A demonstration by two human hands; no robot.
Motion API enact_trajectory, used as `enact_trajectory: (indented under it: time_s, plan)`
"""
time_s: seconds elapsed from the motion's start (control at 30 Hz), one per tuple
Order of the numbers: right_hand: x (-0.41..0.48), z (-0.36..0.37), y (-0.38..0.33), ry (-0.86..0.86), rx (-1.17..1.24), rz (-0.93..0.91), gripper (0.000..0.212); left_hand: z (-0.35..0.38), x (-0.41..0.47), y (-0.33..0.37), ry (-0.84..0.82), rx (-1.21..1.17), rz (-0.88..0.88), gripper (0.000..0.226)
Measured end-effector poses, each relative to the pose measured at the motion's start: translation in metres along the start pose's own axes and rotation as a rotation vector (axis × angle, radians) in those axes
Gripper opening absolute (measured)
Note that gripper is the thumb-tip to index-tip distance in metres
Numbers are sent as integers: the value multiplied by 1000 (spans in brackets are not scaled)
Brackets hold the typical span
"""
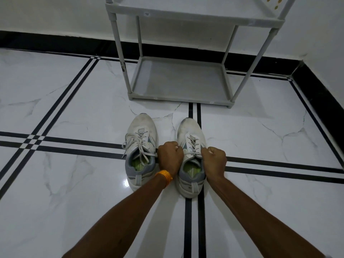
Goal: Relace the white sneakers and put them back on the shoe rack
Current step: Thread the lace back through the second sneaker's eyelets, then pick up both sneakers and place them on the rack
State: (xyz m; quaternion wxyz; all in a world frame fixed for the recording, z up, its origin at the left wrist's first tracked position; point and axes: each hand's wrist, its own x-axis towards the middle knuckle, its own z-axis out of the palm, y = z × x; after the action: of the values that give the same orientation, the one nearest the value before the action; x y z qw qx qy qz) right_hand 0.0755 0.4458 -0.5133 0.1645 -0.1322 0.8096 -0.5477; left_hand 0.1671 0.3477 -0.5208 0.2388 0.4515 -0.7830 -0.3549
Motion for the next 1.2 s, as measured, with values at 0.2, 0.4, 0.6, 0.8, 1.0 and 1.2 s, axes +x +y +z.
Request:
enact_trajectory:
  time_s: [0.2,0.4,0.6,0.8,1.0,1.2]
  plan:
    - [0,-1,-3,-10,-24,-32,49,-2,0,0,-15,79,14,30]
    - [0,-15,-8,-185,-139,-69,34,-16,-2,15,-124,201,59,35]
    - [3,-38,-25,-418,-200,54,48,-105,17,16,96,123,106,36]
    - [-1,-42,-19,-570,-512,140,43,-169,7,-61,-546,128,-493,63]
    - [-4,-13,-24,-567,-422,14,21,-112,-2,-63,-253,134,-282,46]
    - [7,-10,-21,-486,-520,-194,6,-89,10,-58,-263,172,-114,25]
